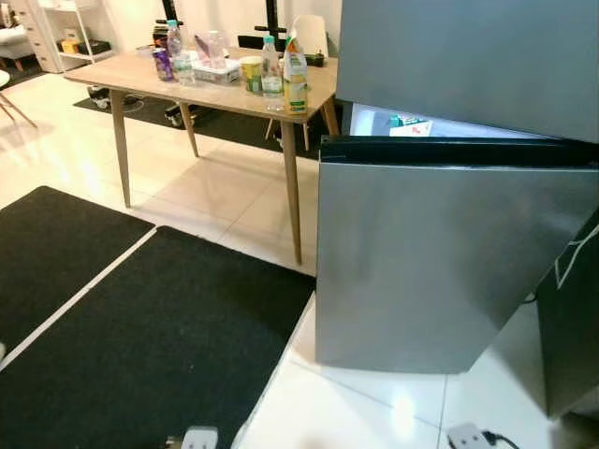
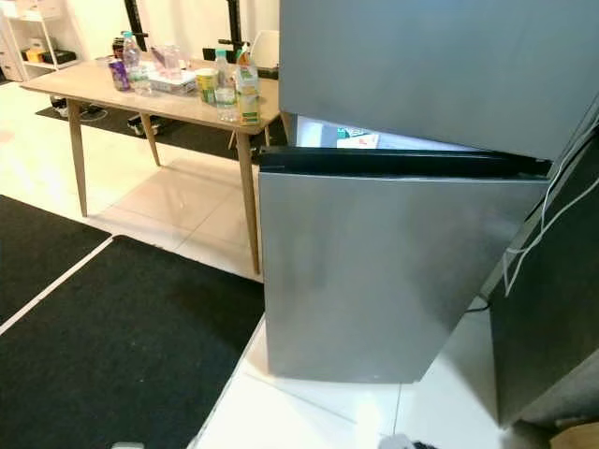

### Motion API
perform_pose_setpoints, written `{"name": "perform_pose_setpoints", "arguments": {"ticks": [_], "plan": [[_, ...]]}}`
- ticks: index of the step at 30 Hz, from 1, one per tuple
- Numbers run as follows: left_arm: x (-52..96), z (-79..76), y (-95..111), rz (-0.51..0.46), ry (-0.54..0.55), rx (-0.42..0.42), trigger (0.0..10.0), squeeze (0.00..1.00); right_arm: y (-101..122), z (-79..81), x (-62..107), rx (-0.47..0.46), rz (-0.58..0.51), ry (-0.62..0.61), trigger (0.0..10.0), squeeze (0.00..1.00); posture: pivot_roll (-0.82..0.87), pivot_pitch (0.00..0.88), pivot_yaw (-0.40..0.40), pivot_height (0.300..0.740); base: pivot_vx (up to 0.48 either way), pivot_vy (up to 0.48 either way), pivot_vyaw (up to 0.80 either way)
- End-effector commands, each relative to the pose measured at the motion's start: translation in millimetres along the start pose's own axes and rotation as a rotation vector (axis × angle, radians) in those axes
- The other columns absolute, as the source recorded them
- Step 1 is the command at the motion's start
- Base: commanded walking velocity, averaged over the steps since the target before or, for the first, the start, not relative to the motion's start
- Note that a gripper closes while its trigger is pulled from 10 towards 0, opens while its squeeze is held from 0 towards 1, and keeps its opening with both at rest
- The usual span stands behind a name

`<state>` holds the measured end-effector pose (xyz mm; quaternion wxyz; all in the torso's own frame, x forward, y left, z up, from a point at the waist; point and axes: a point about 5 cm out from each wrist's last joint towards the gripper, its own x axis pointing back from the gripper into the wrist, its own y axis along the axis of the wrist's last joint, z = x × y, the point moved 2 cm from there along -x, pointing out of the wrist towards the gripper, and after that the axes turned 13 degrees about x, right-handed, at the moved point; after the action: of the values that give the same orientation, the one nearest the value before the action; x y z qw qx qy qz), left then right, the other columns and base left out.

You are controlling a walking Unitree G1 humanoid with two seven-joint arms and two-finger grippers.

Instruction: Restocking fridge

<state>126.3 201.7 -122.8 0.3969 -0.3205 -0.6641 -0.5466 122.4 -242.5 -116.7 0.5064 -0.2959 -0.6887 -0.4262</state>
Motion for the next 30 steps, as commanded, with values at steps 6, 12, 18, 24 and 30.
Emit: {"name": "perform_pose_setpoints", "arguments": {"ticks": [6,12,18,24,30], "plan": [[2.5,2.4,-13.4,0.047,0.006,-0.002,10.0,0.0,2.1,-1.4,-1.0,0.001,0.008,-0.046,10.0,0.0,-0.08,0.022,-0.02,0.74,0.0,0.0,0.23],[3.1,2.3,-17.0,0.068,-0.005,-0.024,10.0,0.0,-0.6,0.6,-1.2,-0.005,0.013,-0.052,10.0,0.0,-0.08,0.025,-0.02,0.74,0.096,0.0,0.0],[3.2,1.8,-17.8,0.072,-0.008,-0.025,10.0,0.0,-0.9,1.7,-1.5,-0.007,0.016,-0.053,10.0,0.0,-0.08,0.027,-0.023,0.74,0.436,0.0,0.0],[3.4,1.6,-18.9,0.075,-0.009,-0.022,10.0,0.0,-1.0,1.4,-1.5,-0.007,0.017,-0.057,10.0,0.0,-0.08,0.027,-0.023,0.74,0.48,0.0,0.0],[3.8,2.5,-20.5,0.078,0.003,-0.02,10.0,0.0,-0.7,0.5,-1.5,-0.028,0.014,-0.07,10.0,0.0,-0.08,0.026,-0.025,0.74,0.32,0.0,0.0]]}}
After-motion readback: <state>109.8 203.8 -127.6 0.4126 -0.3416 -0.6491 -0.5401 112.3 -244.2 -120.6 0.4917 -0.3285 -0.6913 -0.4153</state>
